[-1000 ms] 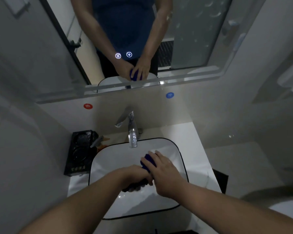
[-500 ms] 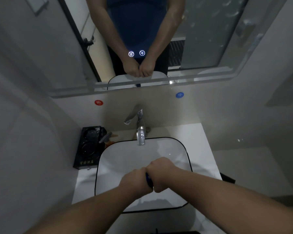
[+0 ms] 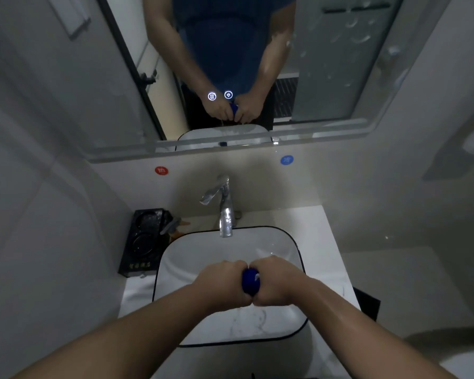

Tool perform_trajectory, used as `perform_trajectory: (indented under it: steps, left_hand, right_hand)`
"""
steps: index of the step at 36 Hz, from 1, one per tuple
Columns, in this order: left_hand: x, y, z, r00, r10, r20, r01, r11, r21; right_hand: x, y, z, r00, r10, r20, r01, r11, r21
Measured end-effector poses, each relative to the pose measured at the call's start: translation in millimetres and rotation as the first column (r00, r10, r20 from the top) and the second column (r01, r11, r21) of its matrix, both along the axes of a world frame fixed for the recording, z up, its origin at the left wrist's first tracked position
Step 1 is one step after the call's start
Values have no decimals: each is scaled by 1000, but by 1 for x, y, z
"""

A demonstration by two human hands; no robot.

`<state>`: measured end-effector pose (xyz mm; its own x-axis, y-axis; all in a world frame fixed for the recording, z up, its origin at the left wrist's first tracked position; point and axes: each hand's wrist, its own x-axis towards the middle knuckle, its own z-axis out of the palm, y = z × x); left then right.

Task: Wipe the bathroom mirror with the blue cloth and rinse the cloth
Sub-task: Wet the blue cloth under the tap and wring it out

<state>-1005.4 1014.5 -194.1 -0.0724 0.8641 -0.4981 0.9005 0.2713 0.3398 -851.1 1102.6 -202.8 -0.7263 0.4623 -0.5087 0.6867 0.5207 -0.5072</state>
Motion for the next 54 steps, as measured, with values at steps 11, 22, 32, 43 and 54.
perform_trajectory:
  steps: [11, 22, 32, 43, 54]
  left_hand:
    - [30, 18, -7, 947, 119, -297, -126, 992, -3]
    - [17, 20, -1, 933, -142, -330, 245, 924, 293]
    - [23, 9, 42, 983, 168, -72, -161, 983, 89]
    - [-2, -18, 60, 891, 301, 341, -293, 953, -76]
    - [-52, -33, 96, 849, 205, 488, -292, 950, 110]
  right_hand:
    - [-9, -16, 11, 990, -43, 134, 1, 954, 300]
    - [13, -1, 27, 989, -149, 10, 144, 969, 201]
    - [24, 2, 23, 969, -165, -183, 157, 986, -59]
    - [34, -3, 53, 965, -84, -248, 29, 975, -219]
    - [16, -23, 99, 897, -98, -432, 47, 991, -128]
